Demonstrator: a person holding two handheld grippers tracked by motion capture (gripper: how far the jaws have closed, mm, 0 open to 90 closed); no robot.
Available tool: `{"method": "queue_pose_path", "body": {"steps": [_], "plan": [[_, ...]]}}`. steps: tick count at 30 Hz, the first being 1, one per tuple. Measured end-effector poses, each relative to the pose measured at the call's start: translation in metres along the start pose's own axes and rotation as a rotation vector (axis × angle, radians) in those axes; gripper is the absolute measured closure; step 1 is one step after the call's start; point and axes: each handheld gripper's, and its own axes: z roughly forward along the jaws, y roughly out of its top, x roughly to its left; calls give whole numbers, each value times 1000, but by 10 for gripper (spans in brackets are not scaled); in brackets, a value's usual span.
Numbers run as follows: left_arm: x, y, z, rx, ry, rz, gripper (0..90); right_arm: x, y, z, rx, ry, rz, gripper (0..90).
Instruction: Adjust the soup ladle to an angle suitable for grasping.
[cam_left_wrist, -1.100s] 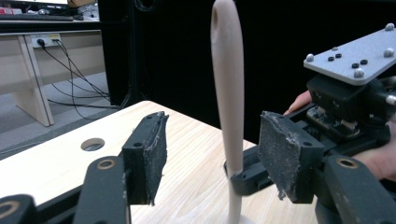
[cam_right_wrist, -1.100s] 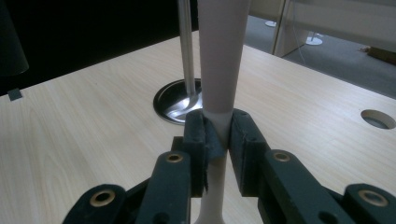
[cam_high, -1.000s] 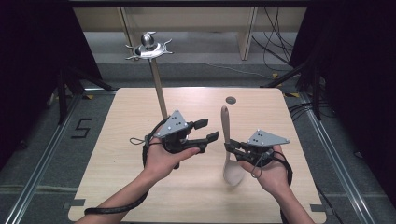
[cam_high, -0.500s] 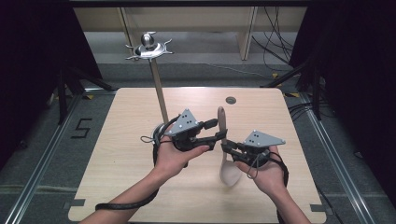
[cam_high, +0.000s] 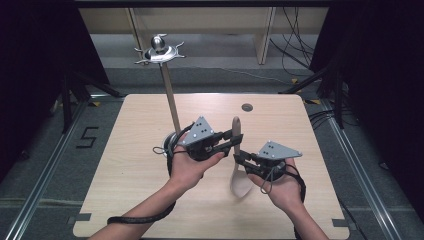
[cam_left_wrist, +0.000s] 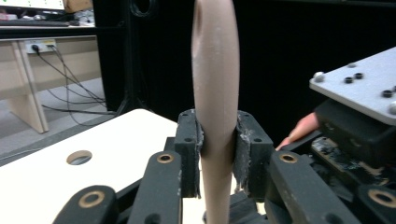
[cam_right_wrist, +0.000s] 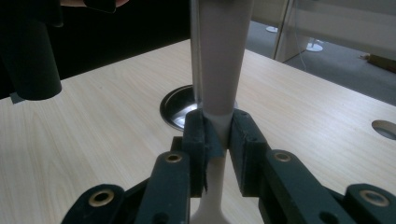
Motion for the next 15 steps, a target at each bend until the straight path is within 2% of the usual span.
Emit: {"method": "queue_pose_path", "body": {"steps": [2, 3, 4, 5, 7, 11, 12, 13, 14, 15], "plan": [[-1, 1, -2, 15, -10, 18, 734, 1, 0, 1, -2, 11, 15, 731], [1, 2, -5, 18, -16, 30, 736, 0, 1, 0, -21, 9, -5, 643], [1, 2, -5, 18, -16, 30, 736, 1, 1, -1, -8, 24, 9, 601], [2, 3, -7, 19, -21, 27, 736, 1, 1, -1, -8, 24, 9, 601], [10, 7, -17, 22, -44, 24, 736, 1, -3, -4, -8, 38, -3, 515], [20, 12, -29, 34, -53, 48, 736, 2, -9, -12, -13, 60, -5, 469], [24, 13, -34, 36, -53, 56, 736, -1, -12, -19, -23, 58, -30, 454], [28, 14, -38, 43, -47, 63, 736, -1, -14, -23, -13, 66, -8, 451], [31, 15, -43, 46, -44, 66, 736, -1, -14, -23, -13, 66, -8, 451], [35, 16, -47, 53, -36, 69, 736, -4, -16, -23, -44, 66, -26, 447]]}}
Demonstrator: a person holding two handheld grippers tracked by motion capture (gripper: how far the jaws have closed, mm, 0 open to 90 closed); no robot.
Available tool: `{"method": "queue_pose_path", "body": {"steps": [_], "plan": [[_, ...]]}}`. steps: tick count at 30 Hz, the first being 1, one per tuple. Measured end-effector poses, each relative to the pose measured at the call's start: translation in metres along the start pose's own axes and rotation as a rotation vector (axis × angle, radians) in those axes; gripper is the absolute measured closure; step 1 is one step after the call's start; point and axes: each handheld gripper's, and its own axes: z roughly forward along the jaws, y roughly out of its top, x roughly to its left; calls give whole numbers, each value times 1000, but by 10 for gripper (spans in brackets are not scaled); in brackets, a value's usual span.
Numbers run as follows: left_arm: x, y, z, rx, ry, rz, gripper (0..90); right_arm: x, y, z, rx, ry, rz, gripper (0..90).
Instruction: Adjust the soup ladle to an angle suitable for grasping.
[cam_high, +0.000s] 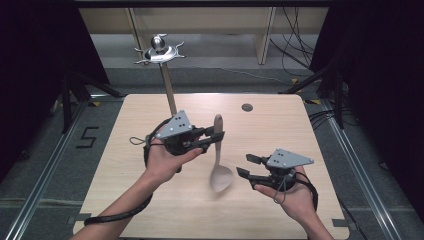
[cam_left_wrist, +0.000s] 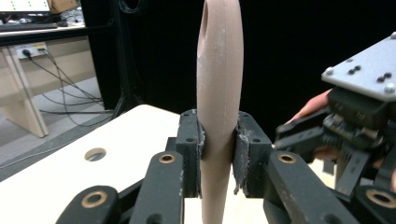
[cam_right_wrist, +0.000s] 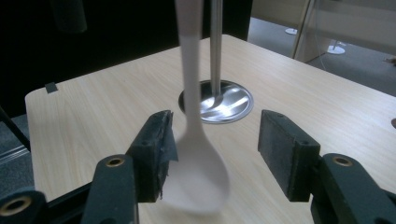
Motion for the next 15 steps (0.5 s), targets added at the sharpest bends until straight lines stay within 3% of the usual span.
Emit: {"method": "queue_pose_path", "body": {"steps": [3, 6, 11, 15], "plan": [[12, 0, -18, 9, 14, 4, 736, -5, -10, -11, 48, -28, 61, 444], [17, 0, -27, 14, 21, 8, 736, -11, -17, -14, 70, -52, 79, 444], [31, 2, -51, 23, 30, 10, 736, -26, -38, -20, 132, -118, 153, 446], [41, 6, -63, 39, 24, 29, 737, -35, -50, -26, 148, -145, 168, 446]]}}
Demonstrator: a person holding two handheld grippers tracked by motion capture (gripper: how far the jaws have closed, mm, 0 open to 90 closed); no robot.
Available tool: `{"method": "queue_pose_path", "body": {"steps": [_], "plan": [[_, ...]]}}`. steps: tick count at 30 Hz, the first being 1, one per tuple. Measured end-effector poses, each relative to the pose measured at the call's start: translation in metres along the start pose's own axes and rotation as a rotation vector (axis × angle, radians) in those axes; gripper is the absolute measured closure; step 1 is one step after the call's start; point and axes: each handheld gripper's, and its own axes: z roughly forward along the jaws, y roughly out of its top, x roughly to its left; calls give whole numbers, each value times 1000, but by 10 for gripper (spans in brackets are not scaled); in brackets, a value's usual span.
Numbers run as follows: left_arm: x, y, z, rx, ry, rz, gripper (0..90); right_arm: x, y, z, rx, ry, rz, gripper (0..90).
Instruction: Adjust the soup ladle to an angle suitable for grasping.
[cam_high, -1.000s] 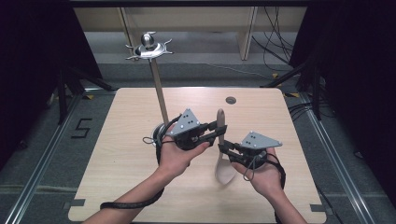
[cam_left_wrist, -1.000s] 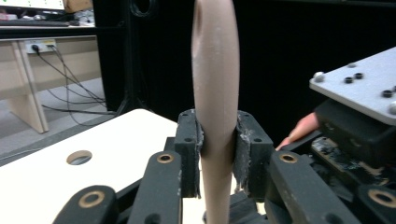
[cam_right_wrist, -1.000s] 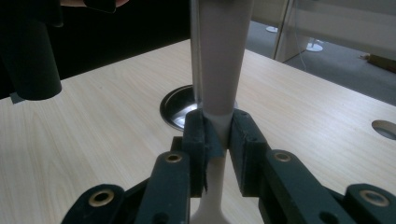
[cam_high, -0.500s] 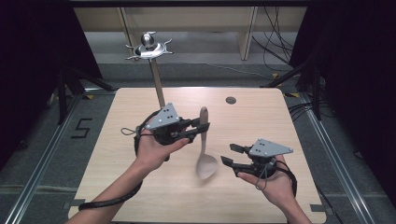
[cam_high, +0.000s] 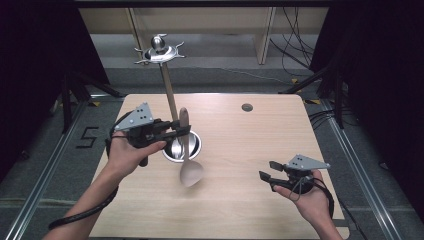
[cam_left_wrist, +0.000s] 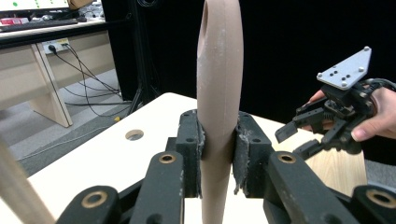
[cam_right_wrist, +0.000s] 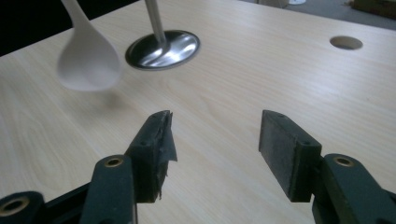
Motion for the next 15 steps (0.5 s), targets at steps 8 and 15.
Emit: {"method": "queue_pose_path", "body": {"steps": [8, 15], "plan": [[13, 7, -16, -1, 0, 0, 736, -6, -11, -6, 24, -10, 46, 445], [22, 9, -23, -10, -10, -16, 737, -9, -11, -5, 16, -30, 8, 445]]}}
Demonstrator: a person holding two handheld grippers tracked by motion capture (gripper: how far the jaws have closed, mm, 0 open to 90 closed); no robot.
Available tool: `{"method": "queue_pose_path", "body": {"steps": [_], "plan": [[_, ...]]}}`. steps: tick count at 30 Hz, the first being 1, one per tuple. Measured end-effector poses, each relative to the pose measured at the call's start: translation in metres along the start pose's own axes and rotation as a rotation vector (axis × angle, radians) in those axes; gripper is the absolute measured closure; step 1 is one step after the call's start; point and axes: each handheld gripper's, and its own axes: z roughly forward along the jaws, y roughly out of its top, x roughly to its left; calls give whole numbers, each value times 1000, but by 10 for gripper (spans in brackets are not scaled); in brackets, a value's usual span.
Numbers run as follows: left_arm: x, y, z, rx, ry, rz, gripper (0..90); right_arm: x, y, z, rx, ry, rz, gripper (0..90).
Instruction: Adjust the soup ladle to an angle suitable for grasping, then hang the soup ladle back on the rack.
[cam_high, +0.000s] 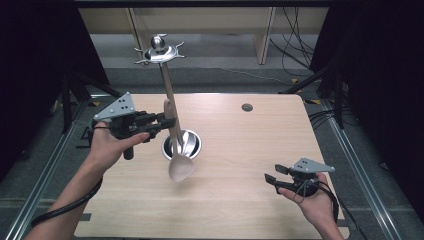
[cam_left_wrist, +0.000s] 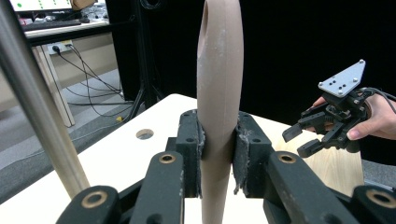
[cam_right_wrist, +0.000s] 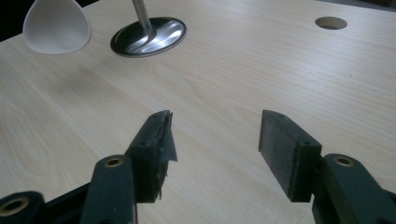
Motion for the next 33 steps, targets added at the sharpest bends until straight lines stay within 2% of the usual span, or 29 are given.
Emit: {"method": "queue_pose_path", "body": {"steps": [5, 6, 8, 9, 10, 11, 12, 14, 15, 16, 17, 18, 19, 20, 21, 23, 26, 27, 30, 31, 32, 33], "plan": [[4, 1, -3, 3, -30, 7, 737, -2, -1, 1, -5, 2, 4, 445], [6, 2, -2, 10, -49, 11, 737, 0, -2, 0, 18, 24, 65, 445], [8, 3, -1, 16, -57, 13, 736, -2, -2, 0, 25, 24, 57, 445], [9, 4, 0, 21, -62, 14, 736, -3, -2, 0, 27, 26, 69, 444], [11, 5, 1, 23, -64, 15, 736, -8, -2, 2, 4, 14, 15, 443], [12, 6, 2, 24, -63, 15, 736, -8, -2, 2, 4, 14, 15, 443], [13, 8, 3, 25, -62, 12, 737, -8, -2, 2, 12, 27, 43, 442], [16, 10, 4, 27, -64, 9, 737, -9, -3, 1, 6, 17, 31, 442], [18, 11, 4, 26, -67, 6, 736, -7, -4, -1, 25, 18, 62, 442], [19, 12, 5, 24, -68, 0, 736, -7, -4, -1, 25, 18, 62, 442], [20, 12, 5, 23, -72, -5, 736, -10, -5, -1, 16, 12, 36, 442], [21, 13, 6, 20, -79, -10, 737, -10, -6, -2, 20, 0, 66, 441], [22, 14, 6, 21, -81, -8, 737, -10, -6, -2, 20, 0, 66, 441], [24, 15, 7, 24, -87, -9, 737, -13, -6, -4, 14, -19, 40, 440], [24, 16, 7, 24, -91, -10, 736, -12, -6, -4, 24, -8, 63, 439], [25, 18, 7, 25, -93, -11, 736, -12, -6, -5, 18, -23, 42, 438], [28, 21, 7, 25, -93, -11, 737, -12, -6, -5, 18, -16, 46, 437], [30, 23, 7, 24, -93, -12, 737, -10, -7, -5, 24, -17, 68, 436], [32, 24, 7, 19, -94, -20, 737, -10, -7, -4, 25, -7, 75, 436], [33, 25, 7, 19, -94, -24, 737, -11, -7, -5, 41, -5, 71, 435], [35, 27, 8, 21, -96, -22, 737, -13, -7, -4, 29, -17, 43, 435], [35, 27, 8, 21, -96, -22, 737, -13, -7, -4, 29, -17, 43, 435]]}}
